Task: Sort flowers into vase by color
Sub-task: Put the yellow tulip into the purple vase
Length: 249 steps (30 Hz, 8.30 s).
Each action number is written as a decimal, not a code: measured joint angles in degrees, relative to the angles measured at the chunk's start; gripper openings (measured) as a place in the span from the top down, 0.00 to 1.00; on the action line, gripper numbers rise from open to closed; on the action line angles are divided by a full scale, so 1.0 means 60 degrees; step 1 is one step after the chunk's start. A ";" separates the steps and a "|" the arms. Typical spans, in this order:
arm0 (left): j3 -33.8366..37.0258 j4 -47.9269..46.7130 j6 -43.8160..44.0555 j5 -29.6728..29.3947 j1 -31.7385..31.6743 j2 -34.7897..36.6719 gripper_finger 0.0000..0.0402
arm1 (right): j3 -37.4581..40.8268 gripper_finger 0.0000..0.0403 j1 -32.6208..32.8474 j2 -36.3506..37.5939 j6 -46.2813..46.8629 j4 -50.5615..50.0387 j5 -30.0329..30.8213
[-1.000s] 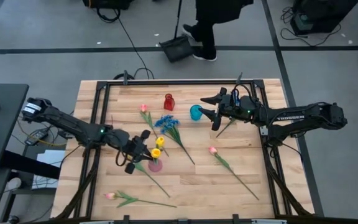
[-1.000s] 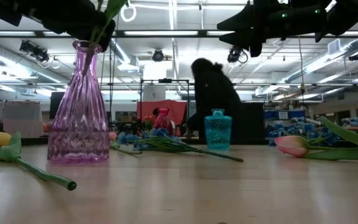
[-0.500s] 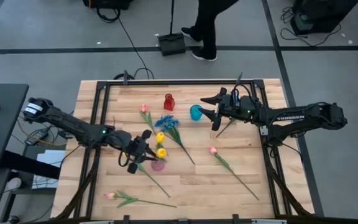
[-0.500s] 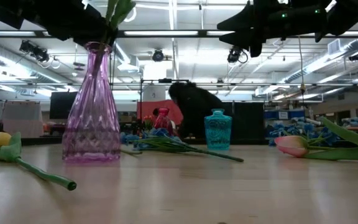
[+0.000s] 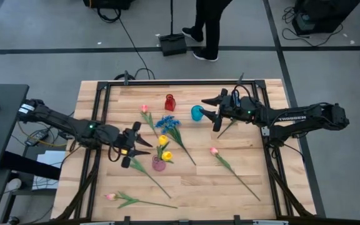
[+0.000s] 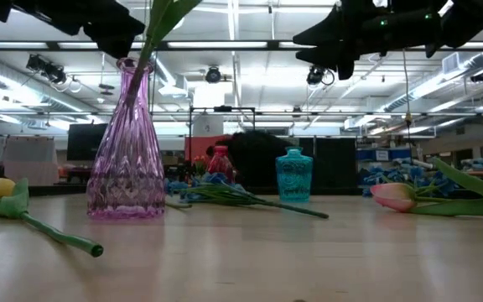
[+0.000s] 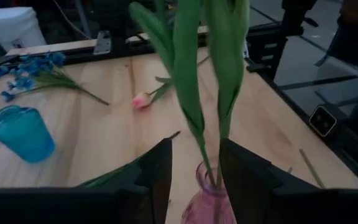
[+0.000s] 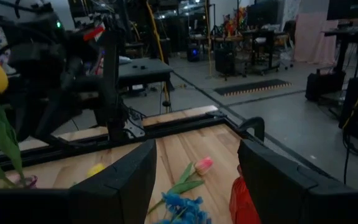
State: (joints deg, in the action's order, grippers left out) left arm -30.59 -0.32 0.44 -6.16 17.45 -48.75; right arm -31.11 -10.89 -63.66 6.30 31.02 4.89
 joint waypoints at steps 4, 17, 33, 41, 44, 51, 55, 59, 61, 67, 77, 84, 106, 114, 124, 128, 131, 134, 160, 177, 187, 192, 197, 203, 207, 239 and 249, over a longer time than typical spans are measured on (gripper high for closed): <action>-0.0007 -0.0981 0.0005 -0.0004 0.0182 0.0600 0.65 | 0.0000 0.41 -0.0028 0.0000 0.0016 -0.0374 0.0125; 0.0324 -0.4116 0.2885 0.0449 0.1245 0.0031 0.65 | 0.0000 0.41 -0.0159 0.0000 0.0660 -0.1106 0.0353; 0.0463 -0.1717 0.2899 -0.0494 0.2323 -0.3263 0.65 | 0.0000 0.41 0.0004 -0.0004 0.0679 -0.1132 0.0678; 0.0463 -0.0609 0.2360 -0.0439 0.2328 -0.4628 0.65 | 0.0000 0.41 0.0073 -0.0004 0.0675 -0.1066 0.0679; 0.0463 -0.0534 0.2093 -0.0387 0.2328 -0.5015 0.65 | 0.0000 0.41 0.0073 -0.0004 0.0632 -0.1073 0.0678; 0.0443 -0.0515 0.1561 -0.0310 0.2328 -0.5408 0.72 | 0.0000 0.41 0.0073 -0.0004 0.0518 -0.1069 0.0678; 0.0430 -0.0674 0.1345 -0.0222 0.2328 -0.5387 0.91 | 0.0000 0.41 0.0073 -0.0004 0.0522 -0.1069 0.0688; 0.0341 -0.1279 0.1230 -0.0130 0.2342 -0.5214 0.96 | 0.0002 0.41 0.0073 -0.0004 0.0632 -0.1069 0.0681; 0.0126 -0.2176 0.1040 -0.0117 0.2345 -0.5063 0.96 | 0.0004 0.41 0.0073 -0.0004 0.0671 -0.1066 0.0681; -0.0976 -0.5913 -0.0387 -0.0707 0.2346 -0.4621 0.97 | 0.0004 0.41 0.0178 -0.0004 0.0675 -0.1033 0.0696; -0.1399 -0.6656 -0.0292 -0.1917 0.2300 -0.4340 0.97 | 0.0007 0.41 0.0182 -0.0004 0.0675 -0.1017 0.0710; -0.1573 -0.6525 -0.0432 -0.0610 0.2298 -0.2939 0.97 | 0.0007 0.41 0.0182 -0.0004 0.0675 -0.0925 0.0710; -0.2189 -0.3749 -0.2068 -0.7144 0.2280 0.2510 0.98 | 0.0007 0.41 0.0181 -0.0004 0.0670 -0.0529 0.0703; -0.2189 -0.4807 -0.1541 -0.8623 0.1522 0.2294 0.98 | 0.0007 0.41 0.0181 -0.0106 0.0473 -0.0347 0.0703; -0.2186 -0.6141 -0.0227 -0.6421 -0.0807 0.1387 0.98 | 0.0007 0.41 0.0178 -0.1353 0.0424 0.0771 0.0572; -0.2186 -0.6196 -0.0502 -0.5419 -0.1875 0.0692 0.98 | 0.0007 0.41 0.0178 -0.1588 0.0410 0.0932 0.0306; -0.2186 -0.6271 -0.0853 -0.4811 -0.2619 0.0034 0.98 | 0.0007 0.41 0.0178 -0.1460 0.0126 0.0898 0.0288; -0.2186 -0.6338 -0.1396 -0.4214 -0.3311 -0.0747 0.98 | 0.0007 0.41 0.0178 -0.1181 -0.0236 0.0976 0.0290; -0.2186 -0.6314 -0.7846 -0.2847 -0.3829 -0.4561 0.94 | 0.0007 0.41 0.0025 -0.0925 -0.1518 0.0863 0.0248; -0.2186 -0.5391 -0.9284 -0.3605 -0.4033 -0.4565 0.74 | 0.0007 0.41 0.0025 -0.0929 -0.1496 0.1036 0.0240; -0.2267 -0.5492 -0.6383 -0.5210 -0.4014 -0.4427 0.44 | 0.0007 0.41 0.0025 -0.0929 -0.1507 0.1024 0.0233; -0.2398 -0.5395 -0.3766 -0.4792 -0.4044 -0.3410 0.45 | 0.0017 0.41 0.0025 -0.0933 -0.1511 0.0823 0.0228; -0.2319 -0.5420 -0.1280 -0.3781 -0.4044 -0.1776 0.50 | 0.0314 0.41 0.0029 -0.0933 -0.1478 0.1104 0.0198; -0.2204 -0.5409 0.3984 -0.2631 -0.4044 -0.1005 0.53 | 0.0501 0.41 0.0054 -0.0933 -0.1260 0.1361 -0.0325; -0.2197 -0.5529 0.6882 -0.1213 -0.4018 -0.1474 0.54 | 0.0613 0.41 0.0054 -0.0933 -0.1280 0.1903 -0.0328; -0.0295 -0.2786 1.3129 -0.0212 -0.5355 -0.3984 0.57 | 0.0885 0.41 -0.0102 -0.0933 -0.2833 0.1454 -0.0817; -0.0288 -0.1544 1.3725 0.0042 -0.5497 -0.5336 0.57 | 0.0885 0.41 -0.0099 -0.0933 -0.3018 0.1250 -0.1861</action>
State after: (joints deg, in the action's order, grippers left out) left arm -32.32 -9.58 82.79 -5.91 -15.53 -80.76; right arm -25.80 -11.49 -69.25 -11.81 38.52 -6.28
